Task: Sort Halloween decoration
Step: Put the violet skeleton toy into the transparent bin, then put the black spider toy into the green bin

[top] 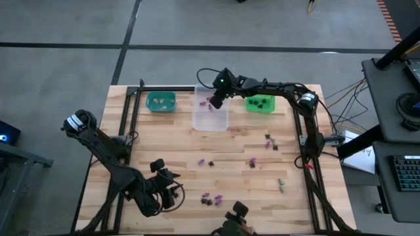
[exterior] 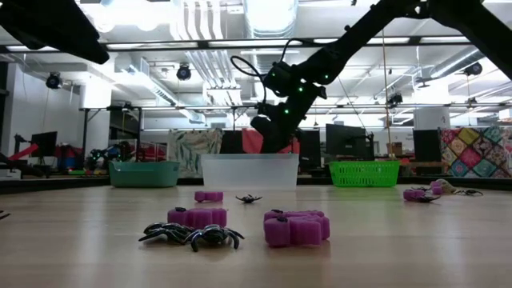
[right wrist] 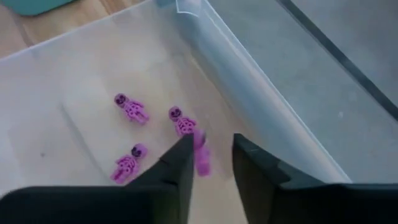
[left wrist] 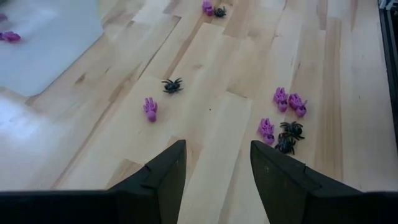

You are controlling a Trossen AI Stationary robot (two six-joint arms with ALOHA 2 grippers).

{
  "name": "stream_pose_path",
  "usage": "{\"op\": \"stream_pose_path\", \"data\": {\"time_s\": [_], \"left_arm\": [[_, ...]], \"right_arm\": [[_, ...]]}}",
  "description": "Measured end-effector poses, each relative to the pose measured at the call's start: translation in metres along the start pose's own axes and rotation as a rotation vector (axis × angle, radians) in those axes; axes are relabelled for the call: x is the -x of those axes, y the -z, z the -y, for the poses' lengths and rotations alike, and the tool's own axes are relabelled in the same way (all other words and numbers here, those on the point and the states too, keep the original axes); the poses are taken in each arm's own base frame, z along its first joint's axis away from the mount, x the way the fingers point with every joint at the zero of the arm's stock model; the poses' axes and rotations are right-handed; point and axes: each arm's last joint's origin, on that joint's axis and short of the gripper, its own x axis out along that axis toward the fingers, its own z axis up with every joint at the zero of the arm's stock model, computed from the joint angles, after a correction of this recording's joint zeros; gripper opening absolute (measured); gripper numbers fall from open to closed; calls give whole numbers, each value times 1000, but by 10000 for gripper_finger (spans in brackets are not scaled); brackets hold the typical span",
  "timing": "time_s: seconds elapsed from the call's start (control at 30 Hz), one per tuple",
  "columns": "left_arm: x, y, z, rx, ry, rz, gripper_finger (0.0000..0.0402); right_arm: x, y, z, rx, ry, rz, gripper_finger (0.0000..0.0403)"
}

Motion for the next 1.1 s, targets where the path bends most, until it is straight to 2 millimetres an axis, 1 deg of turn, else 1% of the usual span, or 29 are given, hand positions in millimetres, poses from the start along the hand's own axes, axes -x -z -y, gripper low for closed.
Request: {"op": "stream_pose_path", "data": {"time_s": [0.1, 0.17, 0.23, 0.3, 0.37, 0.47, 0.53, 0.6, 0.7, 0.83, 0.97, 1.1], "left_arm": [[0, 0, 0, 26, 7, -13, 162], [0, 1, 0, 59, 24, -45, 162], [-1, 3, -1, 116, 44, -123, 162], [-2, 6, -4, 220, 52, -264, 162], [-1, 13, -8, 350, 24, -445, 162], [4, 22, -17, 525, -110, -664, 162], [9, 28, -23, 606, -226, -748, 162], [9, 33, -23, 659, -286, -781, 162], [4, 40, -20, 677, -330, -798, 162], [-9, 56, -14, 685, -430, -877, 162], [-22, 72, -5, 660, -501, -919, 162], [-31, 79, 1, 630, -536, -923, 162]], "right_arm": [[5, -2, 0, -13, -1, 8, 143], [12, -6, 0, -24, -4, 21, 158], [23, -10, -3, -29, -15, 21, 168], [37, -12, -9, -23, -24, -2, 171], [52, -12, -19, -3, -41, -39, 171], [75, -8, -41, 36, -79, -97, 166], [88, -4, -59, 76, -107, -117, 161], [98, -1, -77, 119, -139, -108, 157], [114, 2, -102, 185, -183, -80, 152], [135, 4, -127, 250, -237, -38, 145], [154, 5, -145, 300, -282, 0, 144], [167, 6, -155, 323, -311, 25, 145]]}}
